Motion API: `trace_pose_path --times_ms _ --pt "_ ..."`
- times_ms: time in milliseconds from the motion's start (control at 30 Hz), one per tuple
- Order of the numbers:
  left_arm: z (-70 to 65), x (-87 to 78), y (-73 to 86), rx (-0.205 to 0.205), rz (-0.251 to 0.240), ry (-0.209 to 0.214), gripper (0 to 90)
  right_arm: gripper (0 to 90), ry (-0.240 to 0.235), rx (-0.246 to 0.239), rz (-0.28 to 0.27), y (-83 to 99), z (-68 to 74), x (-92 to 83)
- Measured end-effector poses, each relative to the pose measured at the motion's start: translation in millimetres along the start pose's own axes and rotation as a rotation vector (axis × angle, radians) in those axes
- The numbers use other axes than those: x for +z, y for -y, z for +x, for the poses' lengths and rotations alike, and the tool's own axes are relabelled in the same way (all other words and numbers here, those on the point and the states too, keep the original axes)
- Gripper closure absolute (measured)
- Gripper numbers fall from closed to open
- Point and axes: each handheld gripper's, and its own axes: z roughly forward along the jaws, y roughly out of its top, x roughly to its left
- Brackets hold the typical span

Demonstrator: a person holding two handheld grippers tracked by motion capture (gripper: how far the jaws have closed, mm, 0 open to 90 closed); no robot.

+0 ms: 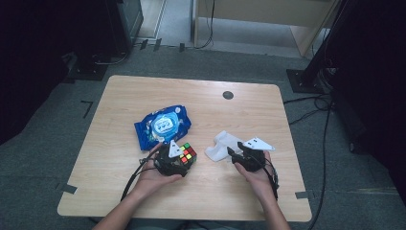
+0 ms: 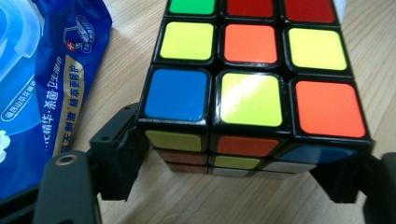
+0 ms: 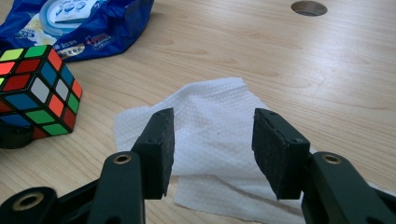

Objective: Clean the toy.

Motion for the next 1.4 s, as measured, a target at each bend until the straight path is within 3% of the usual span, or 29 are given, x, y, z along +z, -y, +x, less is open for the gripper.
trace_pose_path --times_ms 100,167,300,400,500,600,800,900,967,1033,1167,1233,1300,1400 --pt "-0.7 -0.2 -0.2 0.007 -0.004 0.004 25.6 49.0 0.010 0.001 0.005 0.5 0.2 1.8" --pt "-3.4 -1.5 0.5 0.030 -0.020 -0.010 32.4 47.2 0.018 0.011 0.014 1.0 1.0 4.0" --pt "-2.9 -2.7 1.2 0.021 -0.028 -0.008 34.1 39.9 0.058 0.036 0.030 1.8 2.5 14.3" --pt "-0.8 -6.8 2.1 0.002 -0.066 -0.008 34.2 33.0 0.104 0.051 0.068 2.8 4.3 27.8" --pt "-1.0 -9.4 2.3 0.010 -0.069 -0.012 34.3 30.7 0.148 0.083 0.118 5.6 1.9 41.4" --pt "-3.4 -15.0 -0.3 0.021 -0.086 0.013 34.3 36.8 0.171 0.087 0.153 9.2 -1.1 46.6" --pt "-10.2 -24.8 -10.3 0.108 -0.061 0.069 34.3 75.7 0.128 0.071 0.138 10.3 -2.7 42.5" --pt "-10.3 -27.5 -11.0 0.102 -0.073 0.062 34.3 88.0 0.123 0.053 0.142 8.9 -2.9 39.9" --pt "-10.0 -29.3 -10.0 0.102 -0.076 0.056 34.3 89.3 0.083 0.099 0.122 3.8 -7.6 31.9" --pt "-9.9 -30.5 -8.6 0.112 -0.065 0.047 34.3 89.6 0.025 0.136 0.068 -4.8 -7.2 18.2" --pt "-11.1 -32.1 -7.2 0.118 -0.060 0.029 34.3 89.6 -0.058 0.077 -0.063 -23.2 15.5 -12.9" --pt "-14.4 -31.6 -6.6 0.115 -0.059 0.020 34.3 89.6 -0.076 0.024 -0.075 -30.9 30.0 -20.4" --pt "-17.4 -31.4 -5.7 0.128 -0.052 0.019 34.2 89.5 -0.118 0.018 -0.113 -36.3 41.7 -26.9" --pt "-18.1 -30.9 -3.0 0.124 -0.035 0.028 34.2 89.2 -0.127 -0.008 -0.093 -37.3 50.6 -24.2"
